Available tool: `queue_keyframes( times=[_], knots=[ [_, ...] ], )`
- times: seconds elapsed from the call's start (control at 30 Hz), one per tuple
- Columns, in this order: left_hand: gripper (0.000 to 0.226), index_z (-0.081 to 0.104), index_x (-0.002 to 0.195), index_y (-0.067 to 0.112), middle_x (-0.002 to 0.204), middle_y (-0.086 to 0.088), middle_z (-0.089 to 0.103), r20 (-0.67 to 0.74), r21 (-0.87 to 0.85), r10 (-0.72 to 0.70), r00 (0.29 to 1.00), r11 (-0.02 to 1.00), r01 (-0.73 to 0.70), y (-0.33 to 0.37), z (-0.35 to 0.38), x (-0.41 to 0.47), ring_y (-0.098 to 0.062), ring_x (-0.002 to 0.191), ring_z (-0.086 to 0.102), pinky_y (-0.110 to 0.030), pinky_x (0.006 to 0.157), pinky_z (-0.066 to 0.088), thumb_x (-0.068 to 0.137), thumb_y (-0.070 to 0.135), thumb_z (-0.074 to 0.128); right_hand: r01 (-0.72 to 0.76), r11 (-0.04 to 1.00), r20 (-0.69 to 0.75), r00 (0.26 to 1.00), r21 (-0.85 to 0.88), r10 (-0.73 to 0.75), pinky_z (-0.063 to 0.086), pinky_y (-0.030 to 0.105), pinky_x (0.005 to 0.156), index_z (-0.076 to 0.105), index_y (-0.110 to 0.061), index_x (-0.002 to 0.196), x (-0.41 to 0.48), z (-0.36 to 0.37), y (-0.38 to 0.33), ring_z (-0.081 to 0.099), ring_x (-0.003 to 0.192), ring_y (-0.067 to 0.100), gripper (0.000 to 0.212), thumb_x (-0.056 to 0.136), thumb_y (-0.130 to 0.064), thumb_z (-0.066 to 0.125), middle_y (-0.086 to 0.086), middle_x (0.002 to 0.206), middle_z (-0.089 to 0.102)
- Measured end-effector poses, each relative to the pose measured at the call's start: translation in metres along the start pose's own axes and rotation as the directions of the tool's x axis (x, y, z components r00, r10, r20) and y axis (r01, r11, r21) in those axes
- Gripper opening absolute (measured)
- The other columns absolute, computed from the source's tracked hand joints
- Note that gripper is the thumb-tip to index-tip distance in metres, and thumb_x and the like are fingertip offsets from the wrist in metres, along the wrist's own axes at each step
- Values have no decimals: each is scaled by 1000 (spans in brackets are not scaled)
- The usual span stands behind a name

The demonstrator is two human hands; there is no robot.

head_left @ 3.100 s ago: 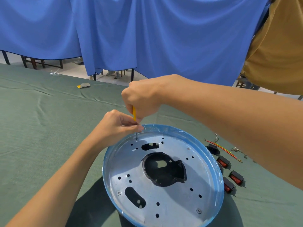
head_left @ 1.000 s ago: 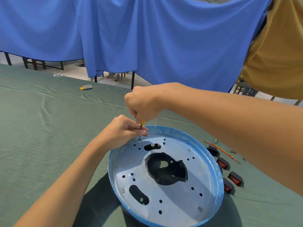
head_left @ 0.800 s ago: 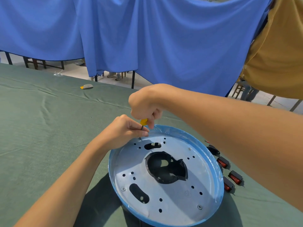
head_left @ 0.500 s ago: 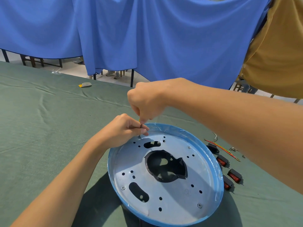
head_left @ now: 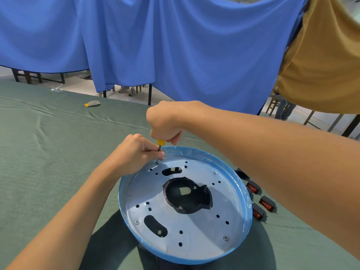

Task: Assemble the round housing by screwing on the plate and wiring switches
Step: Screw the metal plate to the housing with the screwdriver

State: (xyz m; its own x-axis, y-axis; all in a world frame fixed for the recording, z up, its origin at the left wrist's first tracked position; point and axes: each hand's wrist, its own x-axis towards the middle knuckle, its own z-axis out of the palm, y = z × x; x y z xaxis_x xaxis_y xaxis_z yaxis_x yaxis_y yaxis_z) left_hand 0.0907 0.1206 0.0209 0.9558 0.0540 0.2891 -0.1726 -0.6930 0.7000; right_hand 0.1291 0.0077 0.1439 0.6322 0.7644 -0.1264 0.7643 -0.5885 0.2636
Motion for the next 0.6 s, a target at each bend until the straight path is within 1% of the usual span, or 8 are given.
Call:
queue_keyframes(
  times=[0.07, 0.13, 0.2, 0.27, 0.33, 0.43, 0.53, 0.6],
  knots=[
    [13, 81, 83, 19, 88, -32, 68, 0, -16, 5, 1000, 1000, -5, -1, -1, -1, -17, 73, 51, -55, 82, 52, 90, 23, 71, -2, 997, -123, 992, -79, -8, 37, 22, 45, 49, -11, 73, 1, 0, -1, 56, 51, 16, 21, 91, -21, 51, 2, 64, 55],
    [13, 81, 85, 23, 90, -33, 68, 6, -12, 21, 1000, 1000, -21, -2, -2, -1, -20, 71, 54, -55, 84, 51, 91, 24, 70, 19, 992, -138, 990, -123, -36, 34, 23, 46, 47, -14, 76, 2, -4, -1, 54, 59, 17, 24, 89, -31, 59, 2, 74, 53],
    [13, 80, 87, 24, 90, -31, 69, 34, 0, 30, 999, 1000, -30, -3, -2, 0, -20, 73, 55, -53, 84, 51, 93, 25, 69, 79, 989, -8, 997, -126, -80, 36, 23, 46, 52, -15, 71, 4, -9, -1, 58, 60, 17, 26, 87, -33, 62, 0, 70, 60],
    [14, 80, 90, 24, 84, -24, 70, 64, -7, 20, 998, 1000, -19, -3, -2, 0, -16, 76, 50, -53, 87, 50, 94, 26, 67, 89, 985, 60, 995, -149, -81, 35, 21, 44, 55, -15, 67, 4, -7, -2, 58, 59, 14, 23, 89, -21, 56, -2, 63, 61],
    [16, 80, 92, 23, 83, -16, 71, 79, -27, 14, 997, 1000, -12, -3, 0, -1, -15, 78, 51, -53, 89, 49, 95, 25, 65, 64, 985, 41, 997, -161, -58, 32, 20, 38, 54, -13, 65, 3, -2, -2, 52, 55, 10, 23, 88, -11, 48, -2, 60, 59],
    [13, 80, 99, 21, 93, -4, 78, 65, -63, 7, 998, 998, -3, 0, 1, -3, -17, 85, 68, -48, 92, 52, 93, 22, 68, 24, 988, 28, 999, -155, -20, 26, 15, 26, 56, -12, 65, -1, 3, 0, 48, 52, 7, 27, 90, -11, 46, -4, 59, 57],
    [13, 80, 96, 22, 91, 4, 78, -36, -144, 34, 999, 989, -39, 2, 0, -5, -4, 85, 68, -42, 86, 55, 88, 14, 74, -33, 996, 35, 999, -85, 36, 32, 22, 40, 64, -15, 67, -11, 3, 14, 50, 56, 9, 29, 91, -16, 47, -7, 62, 59],
    [21, 78, 101, 26, 97, 14, 77, -90, -194, -26, 996, 981, 8, 0, -3, -3, 0, 91, 70, -33, 86, 57, 84, 14, 78, -102, 993, -48, 993, 55, 105, 34, 25, 47, 63, -15, 66, -24, 5, 33, 52, 61, 14, 30, 93, -24, 50, -4, 65, 60]
  ],
)
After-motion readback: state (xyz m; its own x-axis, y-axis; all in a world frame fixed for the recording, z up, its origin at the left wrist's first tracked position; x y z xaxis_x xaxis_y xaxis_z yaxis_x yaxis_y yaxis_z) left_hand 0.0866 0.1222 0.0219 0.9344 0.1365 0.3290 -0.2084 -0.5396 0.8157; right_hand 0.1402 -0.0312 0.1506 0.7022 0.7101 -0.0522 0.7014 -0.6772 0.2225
